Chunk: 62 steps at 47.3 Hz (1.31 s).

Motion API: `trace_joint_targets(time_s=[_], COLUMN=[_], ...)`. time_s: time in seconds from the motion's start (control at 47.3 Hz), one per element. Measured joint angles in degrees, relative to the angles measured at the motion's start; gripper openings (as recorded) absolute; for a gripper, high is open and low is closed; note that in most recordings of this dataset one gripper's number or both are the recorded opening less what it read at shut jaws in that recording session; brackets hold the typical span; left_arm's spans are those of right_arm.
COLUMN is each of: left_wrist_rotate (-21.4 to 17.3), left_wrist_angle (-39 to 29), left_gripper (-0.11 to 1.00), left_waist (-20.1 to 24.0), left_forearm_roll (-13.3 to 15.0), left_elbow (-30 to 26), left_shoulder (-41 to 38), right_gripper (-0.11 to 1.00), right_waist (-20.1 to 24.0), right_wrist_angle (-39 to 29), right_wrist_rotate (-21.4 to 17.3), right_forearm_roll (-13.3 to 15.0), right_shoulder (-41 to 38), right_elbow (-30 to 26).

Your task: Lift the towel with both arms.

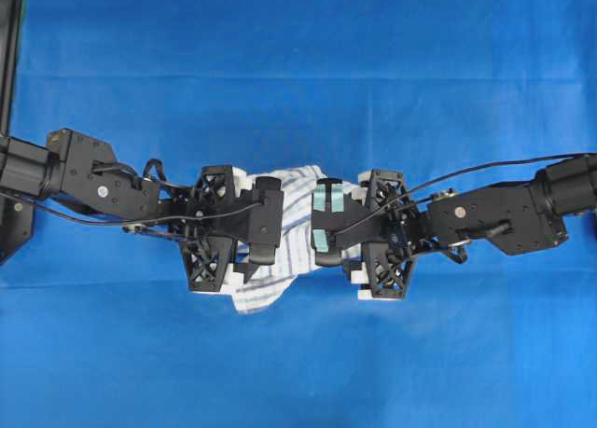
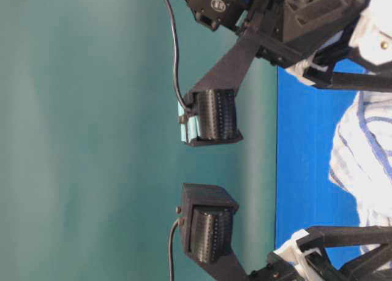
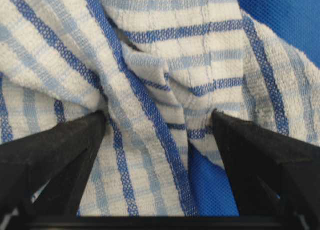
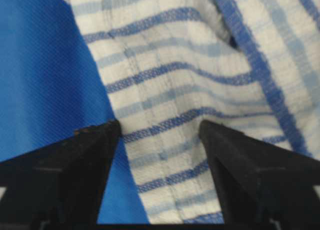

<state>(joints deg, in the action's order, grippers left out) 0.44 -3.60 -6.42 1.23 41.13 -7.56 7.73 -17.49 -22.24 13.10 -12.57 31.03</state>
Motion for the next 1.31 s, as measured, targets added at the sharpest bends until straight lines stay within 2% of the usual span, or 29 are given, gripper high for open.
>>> trace_joint_targets(time_s=[0.063, 0.127, 0.211, 0.359, 0.423, 0.634, 0.824, 1.099, 1.31], left_wrist_rotate=[0.00, 0.00, 0.00, -0.44, -0.35, -0.53, -0.70, -0.79, -0.62], left_wrist_angle=[0.00, -0.18, -0.35, -1.05, -1.67, -5.45, -10.28, -19.34, -27.51], left_gripper=[0.83, 0.75, 0.52, 0.13, 0.04, 0.04, 0.04, 0.04, 0.04], left_waist=[0.00, 0.00, 0.09, 0.09, 0.09, 0.70, 1.93, 4.66, 6.59], left_forearm_roll=[0.09, 0.00, 0.00, 0.00, 0.00, 0.00, 0.09, 0.09, 0.09], left_elbow=[0.00, -0.09, -0.09, -0.18, -0.18, -0.35, -1.23, -5.01, -11.25], left_shoulder=[0.00, 0.00, 0.00, -0.09, 0.00, 1.32, 7.47, 20.48, 28.30], right_gripper=[0.67, 0.63, 0.48, 0.06, 0.03, 0.03, 0.03, 0.03, 0.03], right_waist=[0.00, 0.00, -0.18, -1.05, -1.14, -1.23, -2.02, -3.87, -5.45], right_wrist_angle=[0.09, 0.09, 0.09, 0.09, 0.09, 0.00, -2.20, -13.01, -21.80], right_wrist_rotate=[0.00, 0.00, 0.00, 0.35, 0.62, 0.88, 0.35, 0.88, 1.49], right_forearm_roll=[0.00, 0.00, 0.09, 0.18, 0.18, 0.26, 0.26, 0.53, 2.99], right_shoulder=[0.00, 0.00, 0.00, 0.00, 0.00, 0.26, 5.10, 14.77, 20.21], right_elbow=[-0.18, -0.18, -0.18, -0.18, -0.18, -0.18, -0.88, -6.33, -13.36])
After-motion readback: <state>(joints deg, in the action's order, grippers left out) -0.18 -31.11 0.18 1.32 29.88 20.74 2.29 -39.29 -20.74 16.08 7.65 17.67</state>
